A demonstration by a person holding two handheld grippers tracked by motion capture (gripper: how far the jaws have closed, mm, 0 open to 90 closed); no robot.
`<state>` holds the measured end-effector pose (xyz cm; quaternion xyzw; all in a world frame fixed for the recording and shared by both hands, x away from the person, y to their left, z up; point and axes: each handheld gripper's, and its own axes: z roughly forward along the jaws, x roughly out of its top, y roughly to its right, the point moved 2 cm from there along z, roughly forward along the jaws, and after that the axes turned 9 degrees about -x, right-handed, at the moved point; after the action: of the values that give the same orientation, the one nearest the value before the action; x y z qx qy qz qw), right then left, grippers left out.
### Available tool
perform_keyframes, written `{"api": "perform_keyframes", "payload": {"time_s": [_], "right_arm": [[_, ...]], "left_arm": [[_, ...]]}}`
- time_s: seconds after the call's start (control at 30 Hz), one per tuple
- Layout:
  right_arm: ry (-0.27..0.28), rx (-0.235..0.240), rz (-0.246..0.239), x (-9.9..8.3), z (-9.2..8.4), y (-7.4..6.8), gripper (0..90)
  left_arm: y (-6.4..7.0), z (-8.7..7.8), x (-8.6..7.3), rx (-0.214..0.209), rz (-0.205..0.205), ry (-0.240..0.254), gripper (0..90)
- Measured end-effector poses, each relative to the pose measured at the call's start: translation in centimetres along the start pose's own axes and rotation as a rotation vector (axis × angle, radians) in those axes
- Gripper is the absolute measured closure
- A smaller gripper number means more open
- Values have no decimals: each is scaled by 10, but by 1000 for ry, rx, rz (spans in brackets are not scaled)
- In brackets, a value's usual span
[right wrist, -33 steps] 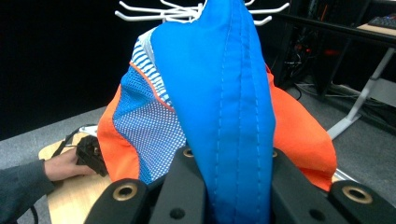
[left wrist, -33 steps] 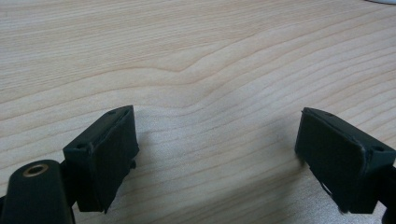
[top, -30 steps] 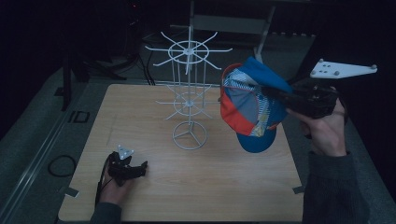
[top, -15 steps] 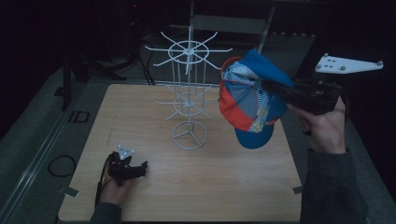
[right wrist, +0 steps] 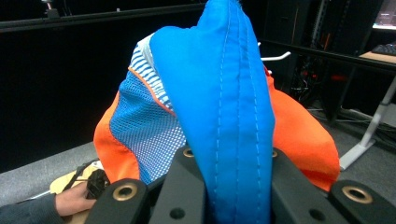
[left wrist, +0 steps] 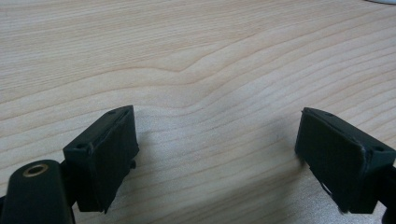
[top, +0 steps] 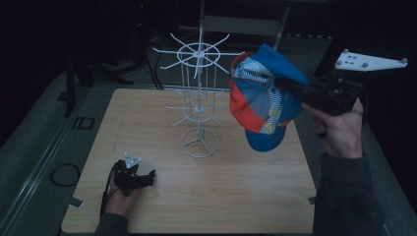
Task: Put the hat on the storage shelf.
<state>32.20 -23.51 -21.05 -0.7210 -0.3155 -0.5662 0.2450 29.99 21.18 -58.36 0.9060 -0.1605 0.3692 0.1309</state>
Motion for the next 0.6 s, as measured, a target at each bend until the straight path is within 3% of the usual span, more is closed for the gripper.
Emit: {"api": "perform_keyframes", "payload": {"time_s": [0.27, 0.6], "right_arm": [[-12, 12, -7, 0, 10, -4, 881], [-48, 42, -4, -21, 43, -8, 878]], "left_arm": [[0, 0, 0, 0, 0, 0, 134], [0, 0, 0, 0, -1, 0, 134]]}}
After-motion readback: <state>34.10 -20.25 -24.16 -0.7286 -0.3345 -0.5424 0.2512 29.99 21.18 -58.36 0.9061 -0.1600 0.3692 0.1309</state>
